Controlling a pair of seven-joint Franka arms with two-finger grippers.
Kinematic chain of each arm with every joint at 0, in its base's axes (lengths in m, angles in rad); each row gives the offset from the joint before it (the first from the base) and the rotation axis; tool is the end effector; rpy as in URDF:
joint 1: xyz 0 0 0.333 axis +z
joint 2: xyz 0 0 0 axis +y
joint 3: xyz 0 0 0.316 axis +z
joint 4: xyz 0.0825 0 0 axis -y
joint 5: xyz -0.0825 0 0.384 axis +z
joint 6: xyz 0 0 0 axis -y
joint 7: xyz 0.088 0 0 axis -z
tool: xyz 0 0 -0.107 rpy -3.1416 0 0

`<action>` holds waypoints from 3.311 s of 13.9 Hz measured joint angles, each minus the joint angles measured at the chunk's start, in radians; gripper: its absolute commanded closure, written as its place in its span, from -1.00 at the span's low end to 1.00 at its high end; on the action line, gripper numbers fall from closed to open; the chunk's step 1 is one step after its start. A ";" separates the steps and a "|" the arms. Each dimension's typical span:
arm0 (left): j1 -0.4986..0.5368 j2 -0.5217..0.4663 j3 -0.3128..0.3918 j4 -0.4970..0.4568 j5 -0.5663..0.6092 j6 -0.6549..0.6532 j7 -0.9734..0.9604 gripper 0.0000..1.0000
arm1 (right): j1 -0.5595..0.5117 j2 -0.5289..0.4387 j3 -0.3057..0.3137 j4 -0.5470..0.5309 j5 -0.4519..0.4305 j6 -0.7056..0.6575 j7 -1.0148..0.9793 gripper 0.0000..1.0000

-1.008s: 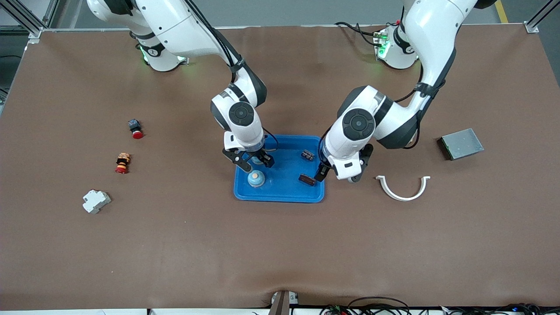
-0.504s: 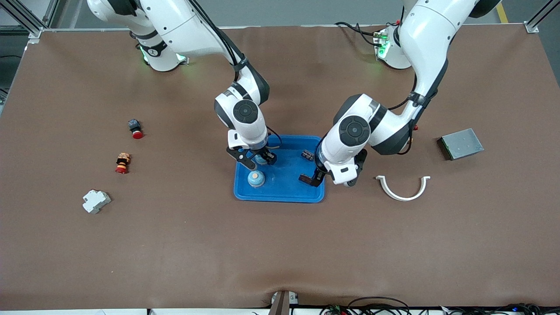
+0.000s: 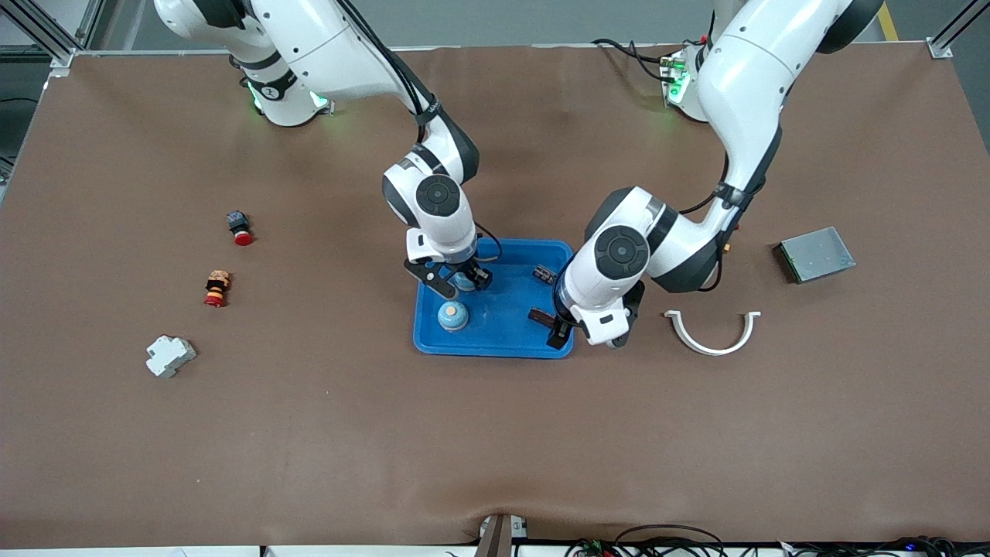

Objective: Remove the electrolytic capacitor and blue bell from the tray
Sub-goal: 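Lift the bell with the right gripper while the left gripper grasps a capacitor, then place the bell with the right gripper while the left gripper carries the capacitor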

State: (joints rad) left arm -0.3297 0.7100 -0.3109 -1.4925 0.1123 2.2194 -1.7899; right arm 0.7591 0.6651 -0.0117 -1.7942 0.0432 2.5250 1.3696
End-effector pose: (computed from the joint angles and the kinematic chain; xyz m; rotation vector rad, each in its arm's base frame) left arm 0.6009 -0.3946 0.2712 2.5543 1.6727 -0.1274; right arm 0.4847 0.4494 0.1838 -2.9119 0.9875 -0.0242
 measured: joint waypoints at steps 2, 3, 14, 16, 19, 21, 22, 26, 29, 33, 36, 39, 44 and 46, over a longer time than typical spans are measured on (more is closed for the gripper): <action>-0.026 0.018 0.016 0.003 0.000 0.026 -0.003 -1.00 | 0.000 0.000 -0.001 0.015 0.000 0.000 0.000 1.00; -0.036 0.026 0.018 0.004 0.000 0.034 -0.005 -1.00 | 0.000 0.001 -0.004 0.025 0.000 0.000 0.000 1.00; -0.103 0.093 0.081 0.013 0.002 0.125 -0.008 -1.00 | -0.068 -0.068 -0.016 0.100 0.000 -0.287 -0.155 1.00; -0.105 0.099 0.082 0.015 0.003 0.125 -0.008 -1.00 | -0.104 -0.104 -0.017 0.098 0.000 -0.373 -0.221 1.00; -0.118 0.117 0.082 0.015 0.004 0.125 -0.008 -1.00 | -0.138 -0.134 -0.018 0.064 0.000 -0.407 -0.302 1.00; -0.130 0.130 0.082 0.016 0.006 0.125 -0.008 -1.00 | -0.178 -0.160 -0.021 0.009 0.000 -0.400 -0.389 1.00; -0.132 0.136 0.082 0.016 0.007 0.125 -0.008 -1.00 | -0.206 -0.176 -0.023 -0.017 0.000 -0.397 -0.440 1.00; -0.133 0.147 0.084 0.017 0.023 0.126 -0.008 -1.00 | -0.324 -0.242 -0.027 -0.120 -0.002 -0.381 -0.648 1.00; -0.133 0.149 0.086 0.019 0.023 0.126 -0.008 -0.44 | -0.431 -0.264 -0.030 -0.198 -0.003 -0.311 -0.833 1.00; -0.133 0.149 0.087 0.022 0.023 0.126 -0.008 0.55 | -0.525 -0.265 -0.031 -0.217 -0.004 -0.297 -0.992 1.00; -0.133 0.149 0.087 0.024 0.023 0.126 -0.008 1.00 | -0.553 -0.265 -0.031 -0.225 -0.064 -0.297 -1.034 1.00; -0.133 0.149 0.087 0.026 0.023 0.126 -0.008 1.00 | -0.591 -0.265 -0.031 -0.244 -0.137 -0.278 -1.046 1.00; -0.133 0.149 0.087 0.028 0.023 0.126 -0.008 1.00 | -0.625 -0.265 -0.031 -0.272 -0.193 -0.188 -1.051 1.00; -0.132 0.146 0.088 0.037 0.024 0.123 -0.008 1.00 | -0.634 -0.262 -0.031 -0.278 -0.204 -0.159 -1.051 1.00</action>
State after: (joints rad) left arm -0.4621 0.8560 -0.2226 -1.4557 0.1366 2.3427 -1.7980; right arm 0.1255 0.4030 -0.0426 -2.0718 -0.1603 2.3657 0.3185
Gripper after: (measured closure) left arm 0.674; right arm 0.348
